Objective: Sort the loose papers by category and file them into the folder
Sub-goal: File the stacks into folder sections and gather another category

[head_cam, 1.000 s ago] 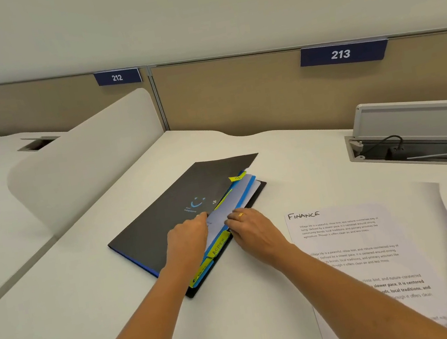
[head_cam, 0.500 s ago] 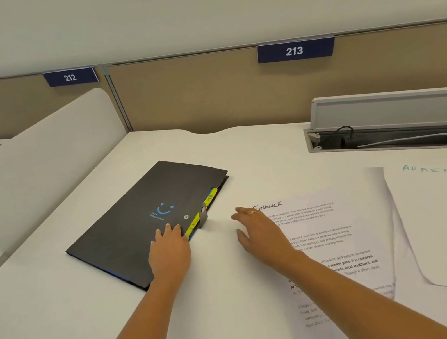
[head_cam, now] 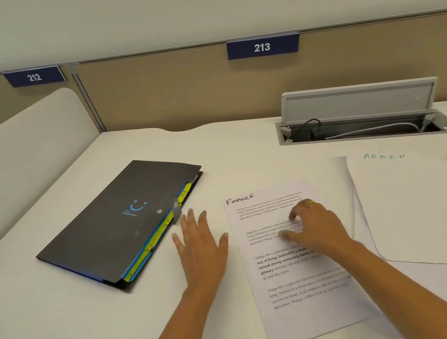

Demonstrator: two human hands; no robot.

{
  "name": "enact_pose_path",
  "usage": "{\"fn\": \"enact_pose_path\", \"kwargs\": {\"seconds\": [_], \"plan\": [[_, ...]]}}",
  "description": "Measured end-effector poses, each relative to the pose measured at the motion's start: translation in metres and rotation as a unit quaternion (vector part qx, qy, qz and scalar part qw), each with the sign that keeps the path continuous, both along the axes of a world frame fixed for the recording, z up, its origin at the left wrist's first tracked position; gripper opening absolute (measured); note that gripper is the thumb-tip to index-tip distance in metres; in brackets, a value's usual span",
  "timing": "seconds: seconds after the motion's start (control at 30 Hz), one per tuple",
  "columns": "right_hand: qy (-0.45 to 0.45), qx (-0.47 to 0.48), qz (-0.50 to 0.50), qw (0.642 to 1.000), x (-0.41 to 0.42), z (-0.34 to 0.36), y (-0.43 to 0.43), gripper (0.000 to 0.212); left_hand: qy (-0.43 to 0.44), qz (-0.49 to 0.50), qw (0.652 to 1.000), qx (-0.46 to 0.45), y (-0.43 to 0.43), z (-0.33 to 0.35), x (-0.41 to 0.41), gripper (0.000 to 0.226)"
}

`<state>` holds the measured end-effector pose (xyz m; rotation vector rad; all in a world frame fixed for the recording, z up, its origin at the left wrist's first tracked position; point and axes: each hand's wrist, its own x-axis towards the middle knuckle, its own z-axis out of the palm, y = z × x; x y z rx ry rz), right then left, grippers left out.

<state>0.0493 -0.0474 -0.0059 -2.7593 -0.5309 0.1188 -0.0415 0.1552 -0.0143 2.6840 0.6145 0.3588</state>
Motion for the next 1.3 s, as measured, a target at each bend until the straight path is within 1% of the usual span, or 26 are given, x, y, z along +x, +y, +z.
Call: {"fn": "enact_pose_path", "kwargs": {"seconds": [0.1,0.17,0.2,0.33,0.43,0.47,0.53,0.67,0.7,0.77,0.87,0.93,1.0,1.1,1.17,1.23,1.3], "plan": [[0.067,-0.011,0.010,0.998,-0.006,0.000,-0.009,0.069,0.050,-0.050,0.997,-0.019,-0.015,-0.002,0.000,0.056],[0.094,-0.020,0.021,0.995,-0.012,-0.003,-0.009,0.083,0.088,-0.079,0.992,-0.045,-0.024,-0.005,0.000,0.057],[0.096,-0.027,0.023,0.995,-0.014,-0.006,-0.009,0.086,0.104,-0.089,0.989,-0.051,-0.029,-0.005,-0.001,0.059],[0.087,-0.043,0.016,0.995,-0.021,-0.019,-0.004,0.090,0.143,-0.101,0.984,-0.039,-0.040,-0.008,-0.005,0.068],[0.088,-0.049,0.005,0.995,-0.025,-0.022,0.005,0.108,0.164,-0.097,0.981,-0.023,-0.042,-0.009,-0.006,0.075],[0.090,-0.047,0.003,0.995,-0.026,-0.022,0.008,0.105,0.170,-0.093,0.981,-0.015,-0.042,-0.009,-0.006,0.076],[0.094,-0.024,0.007,0.995,-0.026,-0.022,0.012,0.087,0.175,-0.084,0.981,-0.002,-0.040,-0.008,-0.007,0.075],[0.104,0.092,0.010,0.990,-0.025,-0.017,0.005,0.067,0.174,-0.061,0.983,-0.001,-0.032,-0.008,-0.009,0.069],[0.092,0.102,-0.001,0.990,-0.025,-0.015,0.000,0.063,0.175,-0.057,0.983,0.000,-0.031,-0.008,-0.009,0.067],[0.064,0.089,-0.025,0.994,-0.025,-0.015,-0.012,0.058,0.176,-0.050,0.983,0.002,-0.030,-0.006,-0.009,0.064],[0.088,0.088,-0.022,0.992,-0.028,-0.017,-0.021,0.059,0.168,-0.041,0.985,-0.013,-0.031,-0.006,-0.006,0.063],[0.102,0.102,-0.010,0.989,-0.031,-0.017,-0.023,0.059,0.139,-0.024,0.988,-0.068,-0.035,-0.006,-0.003,0.063],[0.104,0.111,-0.008,0.988,-0.033,-0.017,-0.023,0.061,0.085,0.007,0.986,-0.142,-0.040,-0.002,0.001,0.061],[0.105,0.116,-0.015,0.988,-0.034,-0.017,-0.022,0.064,0.027,0.066,0.971,-0.227,-0.040,0.007,0.009,0.061],[0.108,0.118,-0.019,0.987,-0.034,-0.017,-0.023,0.065,-0.004,0.112,0.944,-0.311,-0.036,0.016,0.014,0.062],[0.117,0.124,-0.021,0.985,-0.034,-0.017,-0.024,0.066,-0.036,0.151,0.903,-0.400,-0.029,0.021,0.018,0.062],[0.120,0.128,-0.020,0.984,-0.033,-0.016,-0.025,0.066,-0.049,0.186,0.871,-0.452,-0.021,0.023,0.020,0.059]]}}
